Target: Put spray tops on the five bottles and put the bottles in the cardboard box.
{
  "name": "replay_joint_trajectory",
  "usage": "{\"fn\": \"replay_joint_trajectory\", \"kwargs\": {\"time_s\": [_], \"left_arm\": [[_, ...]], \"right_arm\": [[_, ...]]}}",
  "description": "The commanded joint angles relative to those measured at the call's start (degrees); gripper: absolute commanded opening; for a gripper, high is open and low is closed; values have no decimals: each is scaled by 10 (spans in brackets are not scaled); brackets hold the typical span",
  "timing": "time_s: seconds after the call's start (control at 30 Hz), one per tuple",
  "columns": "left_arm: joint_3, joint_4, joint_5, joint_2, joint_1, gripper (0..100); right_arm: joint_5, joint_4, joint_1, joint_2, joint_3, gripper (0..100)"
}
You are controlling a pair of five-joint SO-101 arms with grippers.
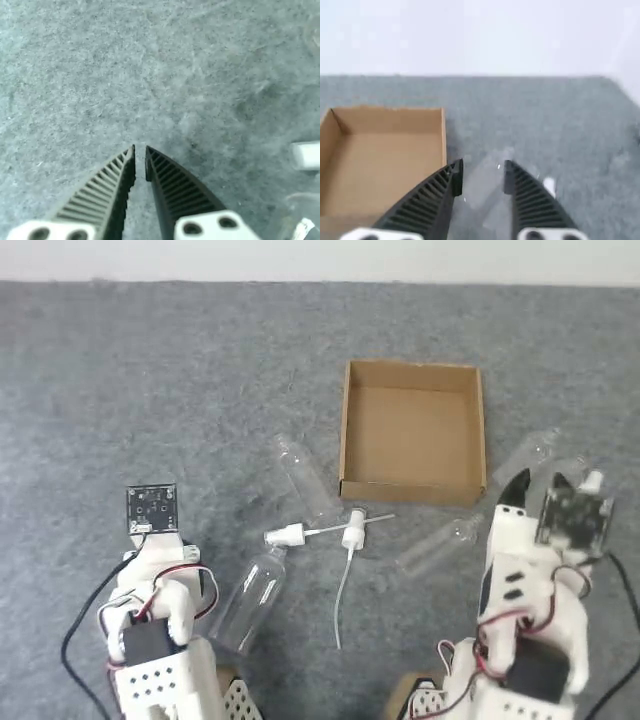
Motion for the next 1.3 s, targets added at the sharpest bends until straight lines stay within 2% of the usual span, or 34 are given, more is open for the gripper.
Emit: {"fn": "replay_joint_trajectory", "kwargs": {"time_s": [0.0, 0.23, 0.53, 0.67, 0.9, 1.27], "left_arm": [[-3, 2, 4, -10, 3, 27], [-3, 2, 4, -10, 3, 27], [-3, 2, 4, -10, 2, 27], [-3, 2, 4, -10, 2, 27], [-3, 2, 4, -10, 2, 27], [-3, 2, 4, -10, 2, 27]], "right_arm": [[0, -2, 7, 185, -95, 172], [0, 4, 22, 471, -250, 213], [26, 38, 167, 766, -420, 217], [43, 38, 203, 872, -477, 217], [45, 39, 245, 989, -562, 217], [45, 16, 247, 1069, -571, 217]]}}
